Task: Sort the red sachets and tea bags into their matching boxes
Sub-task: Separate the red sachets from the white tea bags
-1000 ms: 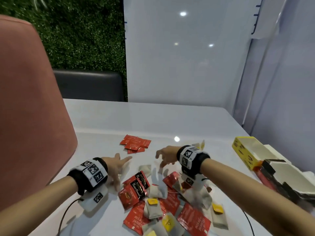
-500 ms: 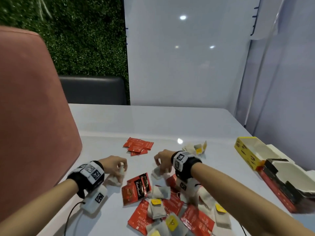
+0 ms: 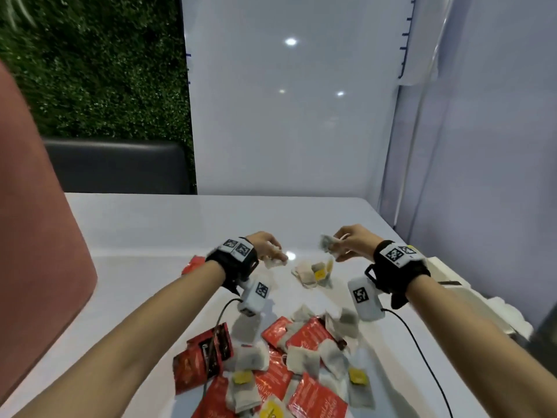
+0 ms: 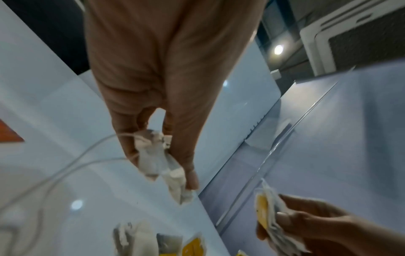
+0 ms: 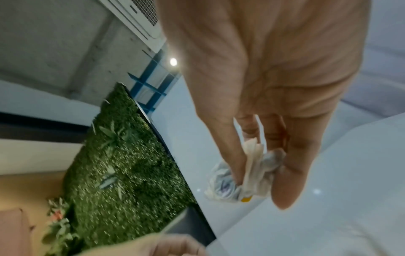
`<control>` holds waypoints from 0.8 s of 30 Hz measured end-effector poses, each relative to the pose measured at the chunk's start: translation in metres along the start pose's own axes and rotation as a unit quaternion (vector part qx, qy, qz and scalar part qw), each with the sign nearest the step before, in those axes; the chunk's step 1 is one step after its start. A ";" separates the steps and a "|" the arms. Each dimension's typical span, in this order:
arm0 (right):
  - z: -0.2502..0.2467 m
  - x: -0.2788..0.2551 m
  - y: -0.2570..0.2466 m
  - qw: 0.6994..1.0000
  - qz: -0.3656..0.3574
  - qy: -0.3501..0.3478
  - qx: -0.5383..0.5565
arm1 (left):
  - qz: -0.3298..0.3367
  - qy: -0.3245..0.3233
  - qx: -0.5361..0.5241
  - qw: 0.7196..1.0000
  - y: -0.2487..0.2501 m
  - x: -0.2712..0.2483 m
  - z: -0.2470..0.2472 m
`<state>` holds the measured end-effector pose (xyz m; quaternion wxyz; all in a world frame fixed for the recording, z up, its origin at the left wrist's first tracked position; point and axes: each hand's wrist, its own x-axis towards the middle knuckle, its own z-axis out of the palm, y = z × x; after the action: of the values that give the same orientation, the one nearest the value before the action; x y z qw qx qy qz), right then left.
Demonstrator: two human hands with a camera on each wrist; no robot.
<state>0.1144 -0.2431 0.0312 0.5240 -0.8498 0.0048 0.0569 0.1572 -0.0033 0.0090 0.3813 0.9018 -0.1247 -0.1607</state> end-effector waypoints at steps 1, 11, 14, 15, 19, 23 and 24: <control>-0.002 0.002 0.008 1.000 0.014 0.006 -0.003 | -0.005 -0.002 0.022 1.000 0.006 0.019 0.010; -0.003 0.043 0.045 0.994 0.066 0.078 -0.044 | -0.005 -0.073 -0.001 0.997 0.023 0.080 0.047; 0.009 0.044 0.042 0.991 0.068 0.073 -0.084 | 0.027 -0.088 0.013 0.996 0.017 0.058 0.038; 0.012 0.040 0.039 0.985 0.072 0.053 -0.150 | 0.046 -0.084 0.044 0.994 0.015 0.048 0.033; 0.020 -0.001 0.031 0.913 0.019 -0.026 -0.407 | 0.103 -0.167 0.104 0.975 0.017 0.003 0.031; 0.033 -0.053 0.043 0.889 0.040 -0.221 -0.400 | 0.069 -0.305 0.245 0.918 0.024 -0.032 0.055; 0.038 -0.062 0.051 0.880 0.039 -0.239 -0.409 | 0.068 -0.315 0.304 0.896 0.024 -0.038 0.063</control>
<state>0.0459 -0.2351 -0.0245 0.1125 -0.9482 -0.1108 0.2757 0.0955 -0.0472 -0.0071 0.0392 0.8653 -0.3420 -0.3643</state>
